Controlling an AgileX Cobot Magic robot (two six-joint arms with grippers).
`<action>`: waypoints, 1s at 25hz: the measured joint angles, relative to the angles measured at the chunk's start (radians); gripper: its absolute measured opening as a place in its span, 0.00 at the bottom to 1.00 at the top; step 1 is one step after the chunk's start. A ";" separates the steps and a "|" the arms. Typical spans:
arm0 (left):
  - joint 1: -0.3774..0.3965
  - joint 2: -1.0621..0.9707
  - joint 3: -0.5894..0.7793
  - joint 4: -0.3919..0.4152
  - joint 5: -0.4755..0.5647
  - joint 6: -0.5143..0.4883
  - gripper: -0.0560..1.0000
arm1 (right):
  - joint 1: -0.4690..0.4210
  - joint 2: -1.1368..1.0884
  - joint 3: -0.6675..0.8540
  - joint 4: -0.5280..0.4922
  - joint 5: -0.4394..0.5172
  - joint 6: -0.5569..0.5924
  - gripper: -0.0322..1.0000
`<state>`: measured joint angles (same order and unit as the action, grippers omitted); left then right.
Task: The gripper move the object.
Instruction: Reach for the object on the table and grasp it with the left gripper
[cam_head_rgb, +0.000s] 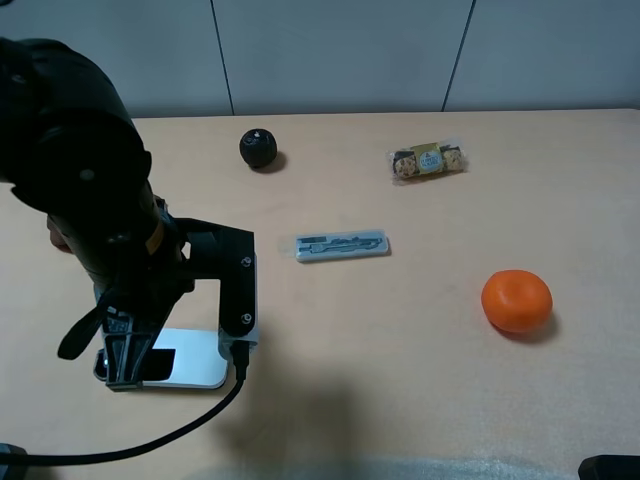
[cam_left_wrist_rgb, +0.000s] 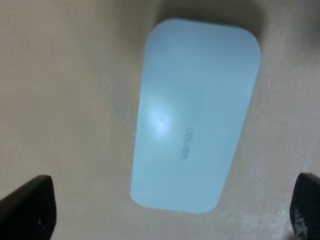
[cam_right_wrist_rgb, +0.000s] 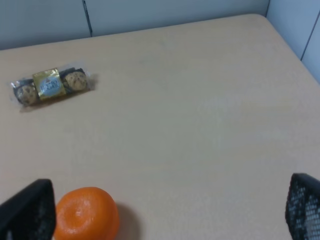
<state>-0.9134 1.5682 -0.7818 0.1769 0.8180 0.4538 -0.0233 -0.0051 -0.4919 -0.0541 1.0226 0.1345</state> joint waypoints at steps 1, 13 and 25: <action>0.000 0.000 0.006 -0.004 -0.001 0.003 0.95 | 0.000 0.000 0.000 0.000 0.000 0.000 0.70; 0.000 0.000 0.068 -0.005 -0.108 0.013 0.95 | 0.000 0.000 0.000 0.000 0.000 0.000 0.70; 0.000 0.141 0.068 -0.002 -0.212 0.029 0.95 | 0.000 0.000 0.000 0.000 0.001 0.000 0.70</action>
<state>-0.9134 1.7088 -0.7136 0.1754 0.6056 0.4829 -0.0233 -0.0051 -0.4919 -0.0541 1.0237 0.1345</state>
